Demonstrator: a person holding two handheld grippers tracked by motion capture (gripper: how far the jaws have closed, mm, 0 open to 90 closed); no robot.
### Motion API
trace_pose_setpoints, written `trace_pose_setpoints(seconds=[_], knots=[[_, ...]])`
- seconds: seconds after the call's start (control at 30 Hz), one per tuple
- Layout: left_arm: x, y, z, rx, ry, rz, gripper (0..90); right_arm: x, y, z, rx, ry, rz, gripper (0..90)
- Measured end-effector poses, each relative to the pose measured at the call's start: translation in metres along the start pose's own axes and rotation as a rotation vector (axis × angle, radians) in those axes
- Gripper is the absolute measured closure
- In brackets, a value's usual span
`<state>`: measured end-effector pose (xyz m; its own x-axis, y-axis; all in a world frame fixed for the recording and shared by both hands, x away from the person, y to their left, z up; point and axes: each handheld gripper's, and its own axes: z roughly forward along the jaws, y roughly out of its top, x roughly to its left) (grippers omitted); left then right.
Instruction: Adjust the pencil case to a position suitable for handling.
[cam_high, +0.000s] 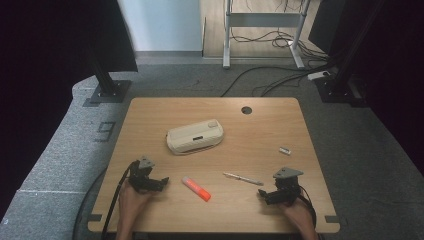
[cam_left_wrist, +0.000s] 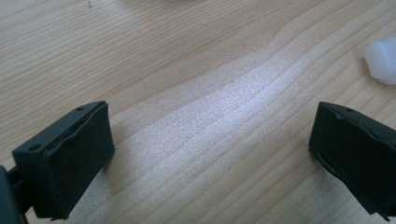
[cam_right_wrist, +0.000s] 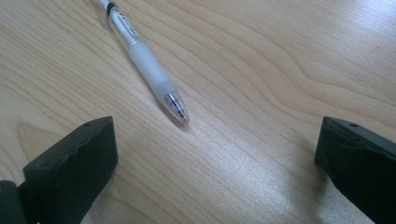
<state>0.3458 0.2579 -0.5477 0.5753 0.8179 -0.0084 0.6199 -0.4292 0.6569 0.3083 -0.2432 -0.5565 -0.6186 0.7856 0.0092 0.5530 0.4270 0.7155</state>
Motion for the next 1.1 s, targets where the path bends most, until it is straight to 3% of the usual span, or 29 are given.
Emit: trace_pose_setpoints(seconds=[0.6,1.1], knots=[[-0.0041,0.0022,0.0020,-0.002,0.033,-0.040,0.0,0.0001,0.0011,0.0010,-0.001,-0.006,0.008,0.0],[-0.0050,0.0068,-0.0026,-0.011,0.006,-0.016,2.5,0.0003,0.0013,0.0014,-0.001,-0.008,0.011,0.0]])
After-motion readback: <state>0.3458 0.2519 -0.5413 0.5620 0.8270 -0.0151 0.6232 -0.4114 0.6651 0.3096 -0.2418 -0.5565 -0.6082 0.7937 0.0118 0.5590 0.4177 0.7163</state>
